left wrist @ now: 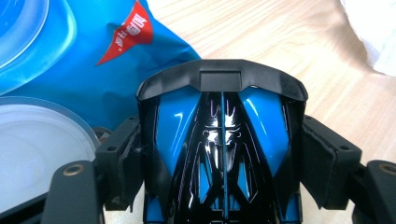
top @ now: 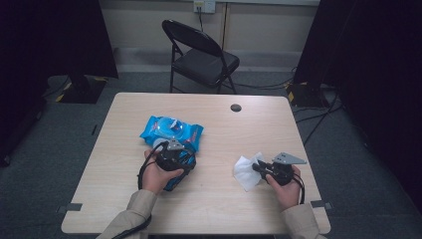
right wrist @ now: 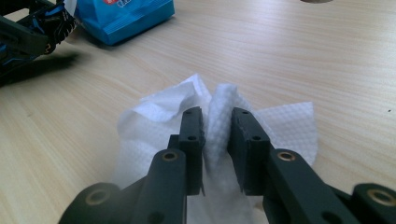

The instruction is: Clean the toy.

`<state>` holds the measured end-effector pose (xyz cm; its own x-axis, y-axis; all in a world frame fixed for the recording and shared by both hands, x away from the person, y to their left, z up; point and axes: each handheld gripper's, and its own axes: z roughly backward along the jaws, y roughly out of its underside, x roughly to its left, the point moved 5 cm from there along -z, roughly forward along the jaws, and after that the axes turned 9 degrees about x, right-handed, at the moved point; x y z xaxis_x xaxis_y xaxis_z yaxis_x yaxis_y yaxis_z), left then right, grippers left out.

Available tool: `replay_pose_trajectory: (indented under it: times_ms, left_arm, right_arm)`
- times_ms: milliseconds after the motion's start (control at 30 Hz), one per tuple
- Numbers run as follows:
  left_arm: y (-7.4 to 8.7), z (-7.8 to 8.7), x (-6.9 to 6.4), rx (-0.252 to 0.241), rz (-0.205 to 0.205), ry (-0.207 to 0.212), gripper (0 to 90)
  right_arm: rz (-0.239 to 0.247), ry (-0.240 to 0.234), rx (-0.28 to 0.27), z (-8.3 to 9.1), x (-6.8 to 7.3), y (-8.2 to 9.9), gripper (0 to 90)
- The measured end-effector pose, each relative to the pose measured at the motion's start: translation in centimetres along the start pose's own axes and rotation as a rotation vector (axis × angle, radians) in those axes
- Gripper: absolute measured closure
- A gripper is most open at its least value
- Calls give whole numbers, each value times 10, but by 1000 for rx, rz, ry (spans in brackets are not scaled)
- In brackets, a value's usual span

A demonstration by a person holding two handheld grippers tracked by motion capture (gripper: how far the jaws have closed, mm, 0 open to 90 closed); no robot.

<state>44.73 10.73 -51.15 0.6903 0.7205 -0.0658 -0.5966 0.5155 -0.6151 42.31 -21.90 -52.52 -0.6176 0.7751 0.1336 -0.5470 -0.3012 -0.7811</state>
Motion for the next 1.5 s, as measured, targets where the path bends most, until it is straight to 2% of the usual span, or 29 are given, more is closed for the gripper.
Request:
replay_pose_trajectory:
  times_ms: [133, 167, 200, 267, 333, 667, 733, 867, 900, 933, 1000, 1100, 1133, 1167, 1233, 1267, 1333, 1500]
  left_arm:
    - [0, -4, 4, 2, 10, 2, 253]
    - [1, -4, 6, 18, -2, -5, 253]
    - [1, -5, 6, 11, 5, -11, 253]
    - [1, -6, 8, 14, 10, -2, 253]
    - [1, -8, 11, 20, 7, -15, 253]
    - [3, -13, 14, 40, 3, -20, 251]
    - [3, -13, 15, 46, -3, -36, 251]
    - [4, -14, 14, 59, 3, -28, 245]
    - [4, -13, 14, 48, -12, -42, 242]
    - [3, -13, 13, 40, 0, -32, 236]
    - [2, -10, 14, 45, -21, -42, 229]
    - [2, -6, 14, 33, -14, -48, 221]
    - [2, -4, 13, 35, 0, -37, 213]
    - [2, -2, 15, 33, -18, -55, 206]
    - [2, 2, 14, 31, -5, -50, 199]
    - [2, 4, 15, 24, -11, -61, 194]
    - [2, 8, 14, 23, 5, -50, 189]
    - [5, 19, 11, 15, 5, -53, 177]
  right_arm:
    - [-10, -1, 4, -6, 0, -2, 743]
    - [-14, 0, 5, -7, 0, -3, 739]
    - [-9, 3, 8, -8, 0, -3, 735]
    - [-8, 5, 14, -10, 0, -4, 718]
    - [-11, 12, 24, -11, -1, -4, 698]
    - [-25, 31, 21, -8, -2, -9, 490]
    - [-27, 34, 31, -8, -2, -9, 435]
    - [-28, 53, 65, -6, -3, -6, 365]
    - [-29, 54, 73, -5, -4, -6, 353]
    - [-35, 57, 74, -4, -4, -6, 346]
    - [-32, 62, 69, -2, -4, -7, 335]
    - [-34, 59, 63, 2, -5, -9, 320]
    - [-34, 60, 63, 3, -5, -9, 313]
    - [-34, 62, 64, 4, -5, -9, 308]
    - [-33, 61, 73, 6, -5, -8, 291]
    - [-30, 60, 74, 7, -5, -8, 290]
    - [-29, 67, 71, 9, -5, -8, 282]
    - [-27, 53, 66, 14, -3, -10, 236]
